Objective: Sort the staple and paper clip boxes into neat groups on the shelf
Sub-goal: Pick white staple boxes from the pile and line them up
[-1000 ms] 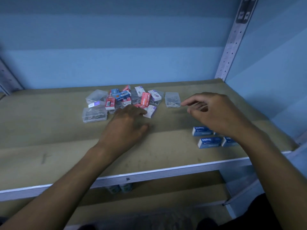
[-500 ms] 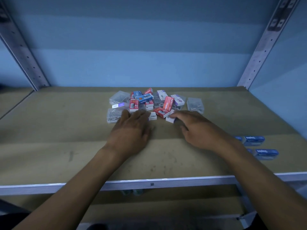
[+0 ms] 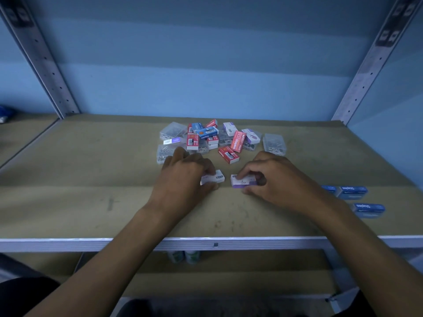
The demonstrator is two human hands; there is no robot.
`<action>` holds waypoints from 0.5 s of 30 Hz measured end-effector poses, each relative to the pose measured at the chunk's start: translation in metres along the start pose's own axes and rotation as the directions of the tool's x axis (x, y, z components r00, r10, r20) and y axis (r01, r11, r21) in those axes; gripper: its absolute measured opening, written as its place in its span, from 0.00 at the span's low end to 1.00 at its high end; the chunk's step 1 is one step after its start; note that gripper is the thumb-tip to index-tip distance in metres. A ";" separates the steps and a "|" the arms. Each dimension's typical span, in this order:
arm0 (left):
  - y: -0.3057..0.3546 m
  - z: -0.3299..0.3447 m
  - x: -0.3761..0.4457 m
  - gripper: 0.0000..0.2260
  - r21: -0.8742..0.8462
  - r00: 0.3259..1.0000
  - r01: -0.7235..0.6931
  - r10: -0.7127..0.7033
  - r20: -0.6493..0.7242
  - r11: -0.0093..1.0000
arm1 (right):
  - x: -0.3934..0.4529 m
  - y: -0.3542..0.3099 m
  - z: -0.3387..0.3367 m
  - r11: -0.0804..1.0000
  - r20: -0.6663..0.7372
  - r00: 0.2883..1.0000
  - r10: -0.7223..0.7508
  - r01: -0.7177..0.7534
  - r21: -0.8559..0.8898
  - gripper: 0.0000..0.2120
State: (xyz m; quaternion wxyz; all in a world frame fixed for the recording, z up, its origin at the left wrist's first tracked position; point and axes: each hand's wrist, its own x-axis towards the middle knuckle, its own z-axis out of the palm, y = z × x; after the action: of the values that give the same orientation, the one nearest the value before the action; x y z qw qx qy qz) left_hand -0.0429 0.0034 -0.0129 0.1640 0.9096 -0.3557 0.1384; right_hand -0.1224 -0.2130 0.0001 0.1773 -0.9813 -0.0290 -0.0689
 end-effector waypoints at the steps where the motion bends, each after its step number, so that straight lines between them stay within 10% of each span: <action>1: 0.001 -0.002 -0.004 0.13 0.000 1.000 0.000 0.000 -0.002 1.000 | -0.002 -0.002 0.001 1.000 0.002 1.000 -0.013 0.013 0.010 0.14; 15: -0.015 -0.010 -0.027 0.13 -0.051 0.996 -0.085 0.086 0.003 0.995 | -0.022 -0.018 -0.011 0.975 0.020 0.996 0.084 -0.086 0.206 0.07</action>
State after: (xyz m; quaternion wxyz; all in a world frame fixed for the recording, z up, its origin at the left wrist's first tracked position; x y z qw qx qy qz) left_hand -0.0532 0.0338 -0.0167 0.1798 0.8895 -0.3981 0.1338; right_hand -0.1468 -0.2010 0.0135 0.2809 -0.9583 0.0051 -0.0522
